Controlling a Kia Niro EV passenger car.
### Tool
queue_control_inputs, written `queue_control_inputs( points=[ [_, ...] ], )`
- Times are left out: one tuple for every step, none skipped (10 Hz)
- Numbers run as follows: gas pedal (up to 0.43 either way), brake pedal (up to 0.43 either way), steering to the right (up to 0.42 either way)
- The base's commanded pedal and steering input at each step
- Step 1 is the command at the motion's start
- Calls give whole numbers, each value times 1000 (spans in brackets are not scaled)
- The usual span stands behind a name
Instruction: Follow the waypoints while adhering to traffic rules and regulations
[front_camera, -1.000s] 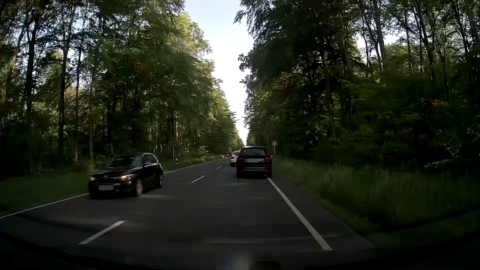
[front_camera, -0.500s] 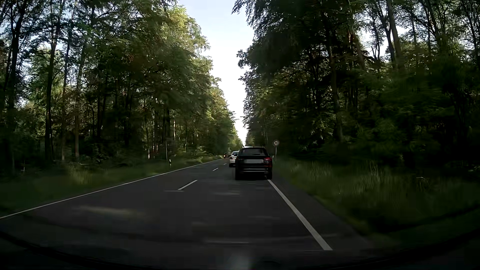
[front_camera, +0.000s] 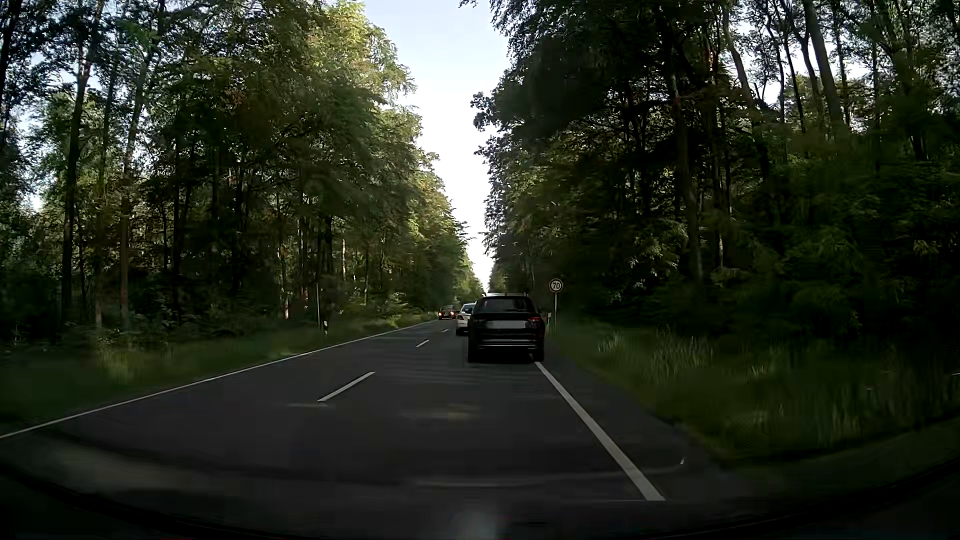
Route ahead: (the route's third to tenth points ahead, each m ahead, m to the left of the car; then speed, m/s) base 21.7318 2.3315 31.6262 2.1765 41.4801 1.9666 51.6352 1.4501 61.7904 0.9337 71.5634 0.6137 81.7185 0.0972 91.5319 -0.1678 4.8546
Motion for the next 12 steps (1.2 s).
queue_control_inputs(
  points=[
    [0, 0, 5],
    [0, 0, 5],
    [0, 0, 5],
    [0, 0, 5],
    [0, 0, 5],
    [0, 0, 5],
    [0, 0, 5],
    [0, 0, 5],
    [0, 0, 4],
    [0, 0, 4],
    [0, 0, 4],
    [0, 0, 4]
  ],
)
